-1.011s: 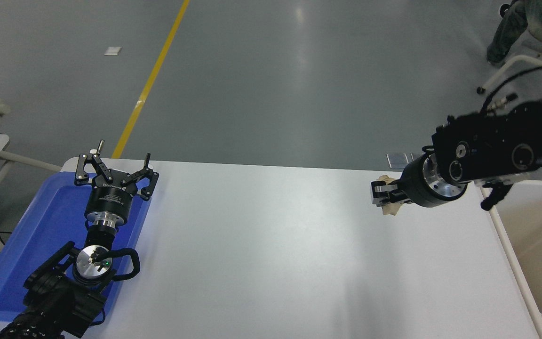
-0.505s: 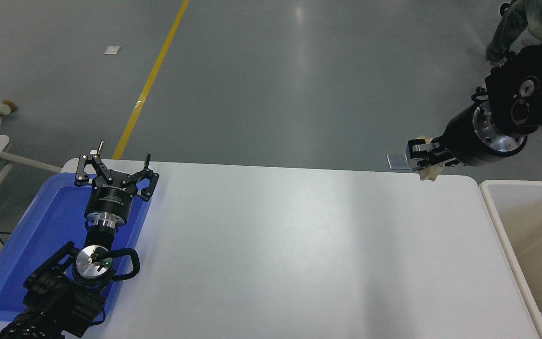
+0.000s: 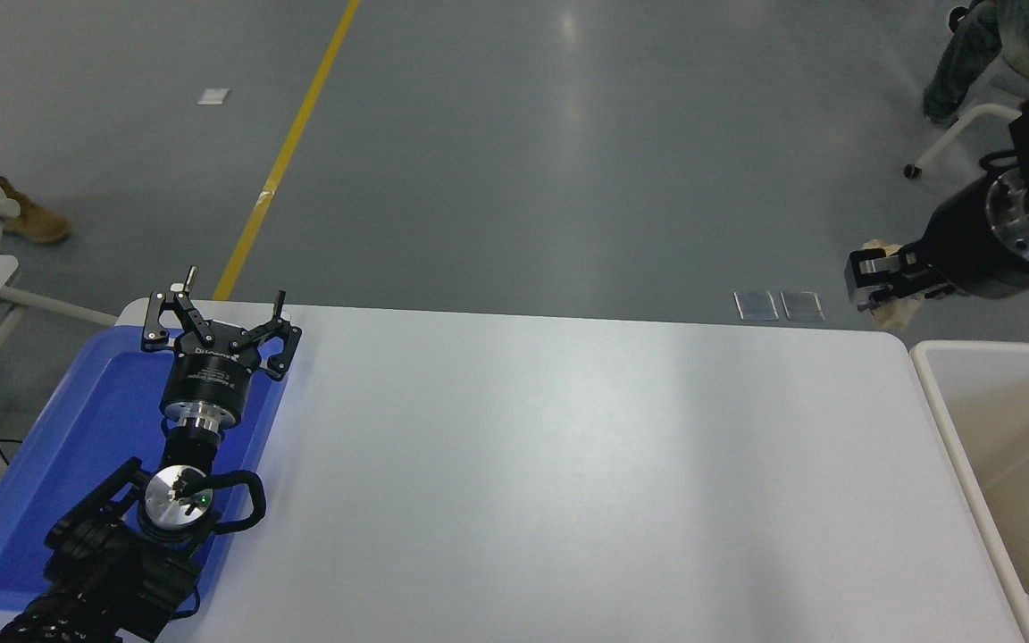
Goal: Pick up paper ball place in dustbin
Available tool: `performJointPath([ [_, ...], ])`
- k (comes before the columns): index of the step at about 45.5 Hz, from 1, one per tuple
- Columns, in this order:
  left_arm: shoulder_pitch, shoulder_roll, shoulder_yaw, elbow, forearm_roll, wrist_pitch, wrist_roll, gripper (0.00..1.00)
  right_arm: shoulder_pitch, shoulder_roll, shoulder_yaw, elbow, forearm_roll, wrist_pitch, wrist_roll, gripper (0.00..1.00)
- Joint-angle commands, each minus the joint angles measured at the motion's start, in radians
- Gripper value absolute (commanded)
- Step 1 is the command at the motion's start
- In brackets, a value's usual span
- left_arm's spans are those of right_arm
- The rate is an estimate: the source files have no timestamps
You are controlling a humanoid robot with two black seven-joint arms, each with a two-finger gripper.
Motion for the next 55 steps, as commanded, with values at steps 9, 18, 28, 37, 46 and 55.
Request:
performJointPath([
  [9,0.000,0.000,0.000,0.000,0.000,0.000,0.002,1.00,-0.265,-0.383,0.122,-0.250,-0.375,0.009,0.000,0.00],
  [18,0.000,0.000,0.000,0.000,0.000,0.000,0.000,1.00,-0.446,-0.506,0.256,-0.368,-0.466,0.001,0.004,0.00],
  [28,0.000,0.000,0.000,0.000,0.000,0.000,0.000,1.00,-0.695,-0.552,0.461,-0.480,-0.487,-0.019,0.008,0.00],
  [37,0.000,0.000,0.000,0.000,0.000,0.000,0.000,1.00,-0.925,-0.535,0.619,-0.583,-0.503,-0.114,0.008,0.00],
  [46,0.000,0.000,0.000,0.000,0.000,0.000,0.000,1.00,-1.113,-0.448,0.693,-0.683,-0.501,-0.230,0.008,0.00],
  [55,0.000,0.000,0.000,0.000,0.000,0.000,0.000,1.00,-1.264,-0.360,0.771,-0.799,-0.501,-0.301,0.009,0.00],
])
